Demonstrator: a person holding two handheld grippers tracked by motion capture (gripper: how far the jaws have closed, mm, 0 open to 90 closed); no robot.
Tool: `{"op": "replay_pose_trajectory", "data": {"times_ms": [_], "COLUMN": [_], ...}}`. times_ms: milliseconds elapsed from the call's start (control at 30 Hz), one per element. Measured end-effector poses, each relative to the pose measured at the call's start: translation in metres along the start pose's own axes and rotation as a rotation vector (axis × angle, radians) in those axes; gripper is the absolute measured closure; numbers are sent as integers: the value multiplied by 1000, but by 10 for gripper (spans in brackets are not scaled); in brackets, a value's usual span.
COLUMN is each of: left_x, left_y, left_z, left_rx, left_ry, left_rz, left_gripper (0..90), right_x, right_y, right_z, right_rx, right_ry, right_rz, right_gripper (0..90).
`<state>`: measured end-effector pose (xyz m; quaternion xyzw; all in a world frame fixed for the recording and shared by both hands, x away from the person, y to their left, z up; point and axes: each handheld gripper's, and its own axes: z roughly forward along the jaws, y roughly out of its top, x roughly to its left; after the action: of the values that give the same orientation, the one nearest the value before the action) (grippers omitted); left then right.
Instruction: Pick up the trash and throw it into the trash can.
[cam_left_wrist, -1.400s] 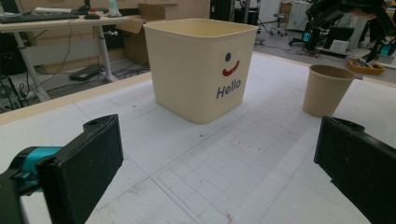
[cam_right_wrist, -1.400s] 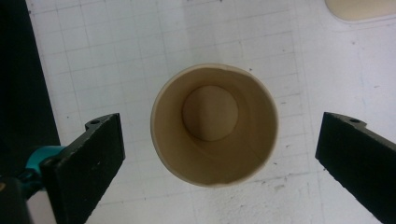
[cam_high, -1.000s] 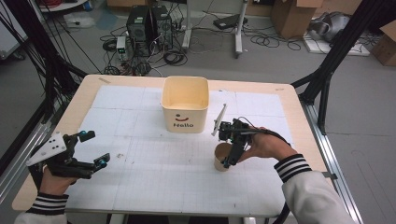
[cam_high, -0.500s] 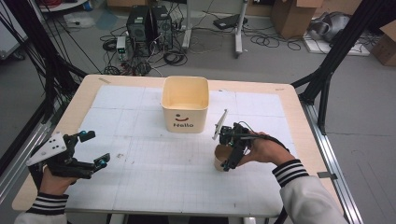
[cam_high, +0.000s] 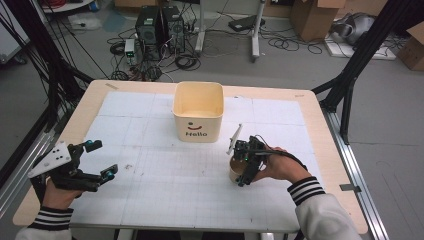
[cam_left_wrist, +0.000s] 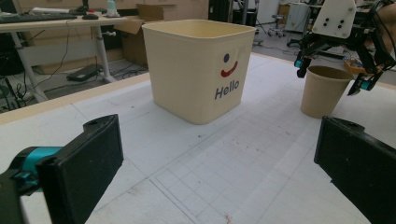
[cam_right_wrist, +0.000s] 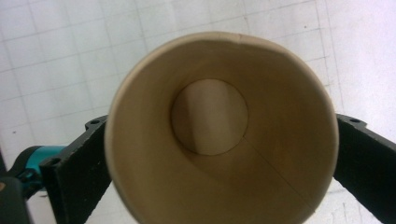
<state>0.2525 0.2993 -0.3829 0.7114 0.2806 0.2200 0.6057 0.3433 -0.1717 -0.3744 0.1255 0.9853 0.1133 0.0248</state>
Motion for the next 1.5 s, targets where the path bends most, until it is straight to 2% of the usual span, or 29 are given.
{"op": "replay_pose_trajectory", "data": {"times_ms": [167,467,600,867,1033,1067,1167,1333,1500], "left_x": [0,0,0,0,0,0,0,0,0], "left_y": [0,0,0,0,0,0,0,0,0], "left_z": [0,0,0,0,0,0,0,0,0], "left_rx": [1,1,2,3,-1,-1,1,1,3], "left_ry": [0,-3,-5,-4,-3,-3,-4,-6,-6], "left_rz": [-3,-3,-2,-2,-4,-4,-2,-2,-2], "left_gripper": [17,18,17,18,18,17,17,18,18], "right_x": [0,0,-1,-1,0,0,-1,-2,-2], "right_y": [-3,-3,-2,-2,-2,-2,-2,-4,-4], "right_z": [6,15,17,18,20,20,19,18,17], "right_rx": [-4,-5,-9,-10,-6,-8,-18,-16,-13], "right_ry": [2,-5,-20,-3,-16,-8,-4,-4,12], "right_rz": [14,11,17,21,18,20,21,30,26], "right_gripper": [2,2,2,3,3,16,141,148,195]}}
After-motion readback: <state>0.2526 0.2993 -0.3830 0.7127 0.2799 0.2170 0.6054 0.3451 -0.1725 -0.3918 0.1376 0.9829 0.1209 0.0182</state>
